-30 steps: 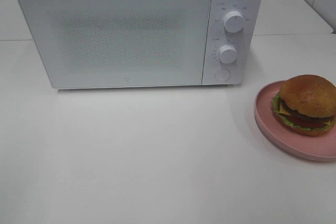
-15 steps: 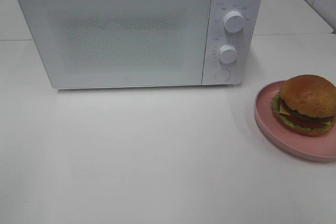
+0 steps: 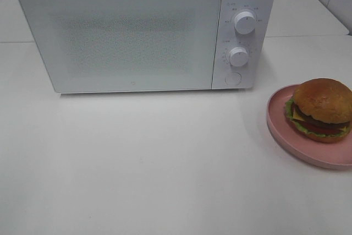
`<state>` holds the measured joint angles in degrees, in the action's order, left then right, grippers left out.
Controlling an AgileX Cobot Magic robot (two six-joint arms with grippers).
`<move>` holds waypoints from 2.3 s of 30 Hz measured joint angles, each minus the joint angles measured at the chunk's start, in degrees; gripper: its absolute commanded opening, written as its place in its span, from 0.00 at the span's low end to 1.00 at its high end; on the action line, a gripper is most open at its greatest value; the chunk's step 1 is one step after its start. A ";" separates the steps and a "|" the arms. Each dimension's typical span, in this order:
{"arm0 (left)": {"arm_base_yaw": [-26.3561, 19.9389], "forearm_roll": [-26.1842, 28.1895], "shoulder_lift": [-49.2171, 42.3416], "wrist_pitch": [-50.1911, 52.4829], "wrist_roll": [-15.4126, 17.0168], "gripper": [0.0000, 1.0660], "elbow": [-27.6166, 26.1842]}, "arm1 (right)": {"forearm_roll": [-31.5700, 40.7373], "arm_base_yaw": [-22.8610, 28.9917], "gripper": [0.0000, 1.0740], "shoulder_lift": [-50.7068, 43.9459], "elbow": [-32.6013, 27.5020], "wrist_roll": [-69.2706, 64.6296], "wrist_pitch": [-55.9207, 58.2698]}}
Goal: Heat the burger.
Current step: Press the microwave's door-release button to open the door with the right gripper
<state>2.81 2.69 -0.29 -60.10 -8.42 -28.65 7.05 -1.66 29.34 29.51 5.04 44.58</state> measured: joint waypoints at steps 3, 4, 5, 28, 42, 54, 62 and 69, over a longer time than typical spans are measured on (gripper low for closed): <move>0.00 0.00 0.00 0.00 0.00 0.00 0.00 | 0.00 0.00 0.56 3.55 0.00 0.00 -4.53; 0.00 0.00 0.00 0.00 0.00 0.00 0.00 | 0.00 0.00 0.56 3.55 0.00 0.00 -4.53; 0.00 0.00 0.00 0.00 0.00 0.00 0.00 | 0.00 0.00 0.56 5.67 0.00 0.00 -8.08; 0.00 0.00 0.00 0.00 0.00 0.00 0.00 | 0.17 0.17 0.00 31.11 0.00 -0.29 -44.06; 0.00 0.00 0.00 0.00 0.00 0.00 0.00 | 0.17 18.05 0.00 45.32 0.00 -4.13 -60.79; 0.00 0.00 0.00 0.00 0.00 0.00 0.00 | 0.17 31.86 0.00 59.93 8.48 -6.02 -65.37; 0.00 0.00 0.00 0.00 0.00 0.00 0.00 | 0.23 32.83 0.00 65.37 10.49 -9.00 -67.04; 0.00 0.00 0.00 0.00 0.00 0.00 0.00 | 0.23 32.83 0.00 65.72 10.49 -10.08 -68.30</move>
<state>2.81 2.69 -0.29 -60.10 -8.42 -28.65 7.28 31.17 95.05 39.99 -5.04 -23.72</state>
